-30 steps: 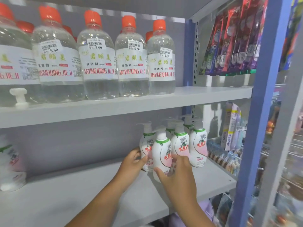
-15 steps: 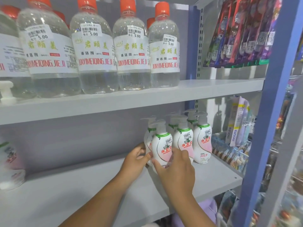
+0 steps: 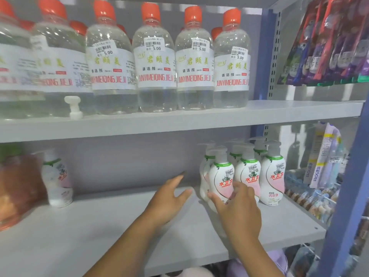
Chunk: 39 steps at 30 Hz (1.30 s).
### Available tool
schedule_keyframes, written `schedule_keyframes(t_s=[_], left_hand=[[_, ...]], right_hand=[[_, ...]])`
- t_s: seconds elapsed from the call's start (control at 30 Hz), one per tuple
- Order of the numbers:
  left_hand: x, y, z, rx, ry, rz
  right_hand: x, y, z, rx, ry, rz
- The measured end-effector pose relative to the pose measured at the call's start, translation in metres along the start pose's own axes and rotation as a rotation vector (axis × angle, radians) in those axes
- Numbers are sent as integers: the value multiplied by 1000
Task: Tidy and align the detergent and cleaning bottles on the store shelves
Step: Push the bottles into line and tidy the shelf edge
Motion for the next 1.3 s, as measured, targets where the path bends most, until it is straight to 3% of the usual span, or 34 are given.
schedule_keyframes(t_s=[0.17,0.23,0.3,0.37,0.5,0.57,0.63,0.8,0.97,1.07,1.2,1.3], left_hand=[[48,59,144,-896,22,174],[69,76,183,-1008,-43,300],[85,75,201,-928,5,342],[98,69,211,-898,40,364],[133,63,230,-892,7,545],[144,61,234,-837,-34,597],[137,50,224,-736,-114,485],[70,45,140,-400,200,234],[-4,61,54,-99,486,93],[-33,66,17,-75,495,62],[-52,61,-9,-98,447,58],[-55,64,-23,-184,378,94]], right_hand=[[-15,2,-4,-53,-289,-12],[-12,4,-12,-52,-406,-44],[-16,4,-25,49,-470,-136],[-28,4,-30,157,-444,-112],[-18,0,-26,-1,-334,-74],[-9,6,-21,14,-287,-70],[-7,9,-16,59,-240,-91],[-3,12,-6,95,-280,-79],[-48,-29,48,-110,-428,48],[-89,-70,70,-119,-363,9],[-114,-104,63,182,-417,-18],[-122,-108,54,288,-493,3]])
Point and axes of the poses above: each hand's wrist, its own y-axis away from the middle knuckle, its own z-axis out of the back of the hand, x = y × z, the point moved 2 cm from there along -y, towards the middle knuckle, and after that the axes turned 5 degrees about -z, right-handed, at the moved point
